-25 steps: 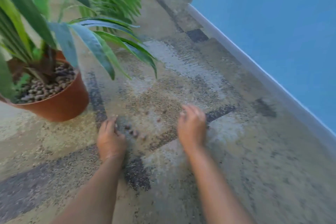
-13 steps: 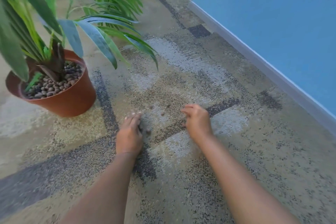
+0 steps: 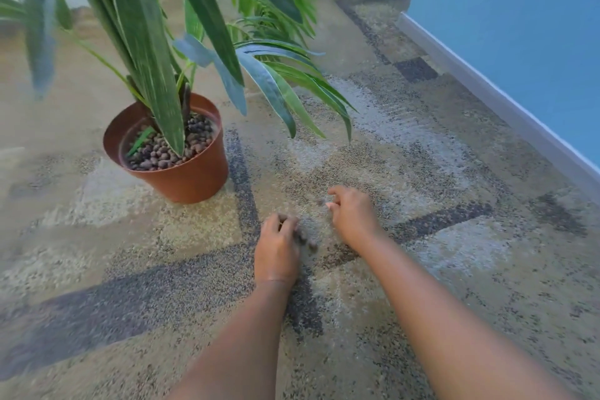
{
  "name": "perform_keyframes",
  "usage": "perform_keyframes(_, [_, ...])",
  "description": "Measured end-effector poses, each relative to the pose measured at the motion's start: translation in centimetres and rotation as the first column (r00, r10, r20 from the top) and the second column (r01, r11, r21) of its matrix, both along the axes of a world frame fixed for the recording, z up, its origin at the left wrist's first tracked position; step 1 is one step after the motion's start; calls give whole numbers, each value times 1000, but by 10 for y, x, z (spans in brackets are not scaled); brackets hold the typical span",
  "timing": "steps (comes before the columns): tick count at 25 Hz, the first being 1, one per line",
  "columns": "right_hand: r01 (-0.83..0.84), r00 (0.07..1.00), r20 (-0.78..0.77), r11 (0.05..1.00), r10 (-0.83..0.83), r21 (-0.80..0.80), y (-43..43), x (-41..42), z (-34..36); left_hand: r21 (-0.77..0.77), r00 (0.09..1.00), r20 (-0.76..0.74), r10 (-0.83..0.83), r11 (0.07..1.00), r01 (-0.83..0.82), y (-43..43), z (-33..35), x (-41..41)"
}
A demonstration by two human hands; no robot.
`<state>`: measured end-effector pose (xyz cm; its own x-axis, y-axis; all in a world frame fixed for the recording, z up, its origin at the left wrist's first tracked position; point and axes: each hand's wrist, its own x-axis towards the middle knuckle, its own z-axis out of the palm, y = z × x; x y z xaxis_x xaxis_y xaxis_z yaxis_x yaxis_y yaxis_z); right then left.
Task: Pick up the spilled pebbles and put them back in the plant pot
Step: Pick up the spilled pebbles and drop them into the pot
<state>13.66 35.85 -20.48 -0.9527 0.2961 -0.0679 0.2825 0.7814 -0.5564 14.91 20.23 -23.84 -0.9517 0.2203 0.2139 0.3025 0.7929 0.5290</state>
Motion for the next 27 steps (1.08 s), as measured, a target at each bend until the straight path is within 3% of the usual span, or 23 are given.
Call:
perform_keyframes(2, [-74,997,-23,996,75,45,-12,-9,-3,6,1000,-8,14,1000,-14,0,-3,0])
perform_keyframes(5, [-140,984,-63,941,167,308,-26,-6,-17,22,999,-35,18,1000,-18,-1,-6,-2])
perform_keyframes(8, [-91,973,-143,867,183,490,-18,11,-28,40,999,-44,14,999,-13,-1,-6,-3])
perform_keyframes(15, [-104,985,-90,918,149,383,6,57,-29,178,996,10,85,980,-85,-5,-6,-6])
perform_keyframes(20, [-69,990,-91,932,108,357,18,103,-30,127,999,-17,34,991,-32,-9,-5,3])
perform_keyframes(21, [-72,985,-127,943,119,324,19,115,-29,150,999,-22,43,988,-40,-9,-2,10])
perform_keyframes(23, [34,983,-184,998,-24,53,26,131,-22,267,980,57,189,943,-197,-10,4,22])
perform_keyframes(24, [156,962,-206,981,-178,-119,31,137,-16,358,927,172,334,855,-375,-9,9,23])
perform_keyframes(25, [322,899,-199,897,-390,-302,37,141,-11,465,814,354,461,668,-581,-7,15,20])
perform_keyframes(26, [487,765,-129,698,-631,-525,45,142,-8,560,676,562,477,382,-735,-5,22,15])
perform_keyframes(27, [532,603,29,375,-797,-759,52,140,-2,600,579,728,367,67,-797,-3,30,10])
